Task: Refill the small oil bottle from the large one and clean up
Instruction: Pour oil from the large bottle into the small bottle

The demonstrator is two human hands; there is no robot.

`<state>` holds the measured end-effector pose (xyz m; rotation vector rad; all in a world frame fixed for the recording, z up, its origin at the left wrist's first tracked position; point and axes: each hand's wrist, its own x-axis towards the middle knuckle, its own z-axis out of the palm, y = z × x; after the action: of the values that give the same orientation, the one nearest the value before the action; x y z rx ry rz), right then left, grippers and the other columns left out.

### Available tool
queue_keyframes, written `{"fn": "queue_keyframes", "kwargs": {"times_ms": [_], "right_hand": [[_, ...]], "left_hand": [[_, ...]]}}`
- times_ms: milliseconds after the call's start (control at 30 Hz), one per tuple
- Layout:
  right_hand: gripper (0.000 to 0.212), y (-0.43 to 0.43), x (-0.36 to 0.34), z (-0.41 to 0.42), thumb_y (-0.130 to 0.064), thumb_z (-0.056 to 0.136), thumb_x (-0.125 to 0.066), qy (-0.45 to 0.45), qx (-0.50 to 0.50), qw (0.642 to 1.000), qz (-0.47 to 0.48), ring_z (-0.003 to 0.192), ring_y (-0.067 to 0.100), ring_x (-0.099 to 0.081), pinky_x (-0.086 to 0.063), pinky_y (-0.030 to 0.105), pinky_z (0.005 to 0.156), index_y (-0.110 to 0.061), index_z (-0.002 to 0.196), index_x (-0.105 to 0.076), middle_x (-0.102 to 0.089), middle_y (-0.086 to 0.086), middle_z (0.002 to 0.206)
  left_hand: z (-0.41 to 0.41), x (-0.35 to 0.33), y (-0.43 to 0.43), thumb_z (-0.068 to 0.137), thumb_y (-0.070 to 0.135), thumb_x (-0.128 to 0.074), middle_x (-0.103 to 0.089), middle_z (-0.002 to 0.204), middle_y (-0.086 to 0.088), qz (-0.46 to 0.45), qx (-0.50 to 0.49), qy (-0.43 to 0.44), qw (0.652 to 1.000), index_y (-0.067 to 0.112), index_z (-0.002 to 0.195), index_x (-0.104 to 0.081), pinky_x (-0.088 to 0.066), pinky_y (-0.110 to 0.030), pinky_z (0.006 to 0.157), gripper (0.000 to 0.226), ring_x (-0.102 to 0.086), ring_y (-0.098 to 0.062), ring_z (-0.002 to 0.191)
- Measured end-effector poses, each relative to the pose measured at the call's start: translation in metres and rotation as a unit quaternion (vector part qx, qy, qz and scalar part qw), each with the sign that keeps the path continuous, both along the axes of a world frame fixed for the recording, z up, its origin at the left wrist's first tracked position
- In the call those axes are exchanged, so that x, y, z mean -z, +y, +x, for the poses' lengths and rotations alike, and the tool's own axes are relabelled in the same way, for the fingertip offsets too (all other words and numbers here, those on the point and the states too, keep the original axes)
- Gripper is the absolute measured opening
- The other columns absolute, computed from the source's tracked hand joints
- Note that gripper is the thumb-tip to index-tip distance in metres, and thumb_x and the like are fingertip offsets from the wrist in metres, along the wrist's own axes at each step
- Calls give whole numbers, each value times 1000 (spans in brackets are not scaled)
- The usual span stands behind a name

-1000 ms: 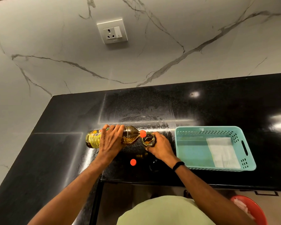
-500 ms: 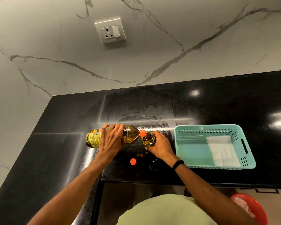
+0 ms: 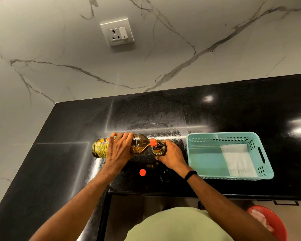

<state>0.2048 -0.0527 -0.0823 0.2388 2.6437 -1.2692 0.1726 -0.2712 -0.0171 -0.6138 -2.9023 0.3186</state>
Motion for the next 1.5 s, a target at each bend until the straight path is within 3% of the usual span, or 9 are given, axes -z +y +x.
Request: {"fn": "queue_keyframes", "kwargs": {"times_ms": [1500], "right_hand": [[67, 0, 2, -1, -31, 67, -88, -1, -4, 1000, -11, 109, 19, -57, -47, 27, 90, -19, 122, -52, -58, 3, 120]], "left_hand": [[0, -3, 5, 50, 52, -89, -66, 103, -5, -6, 11, -9, 1000, 14, 116, -58, -30, -39, 94, 82, -63, -25, 93]]}}
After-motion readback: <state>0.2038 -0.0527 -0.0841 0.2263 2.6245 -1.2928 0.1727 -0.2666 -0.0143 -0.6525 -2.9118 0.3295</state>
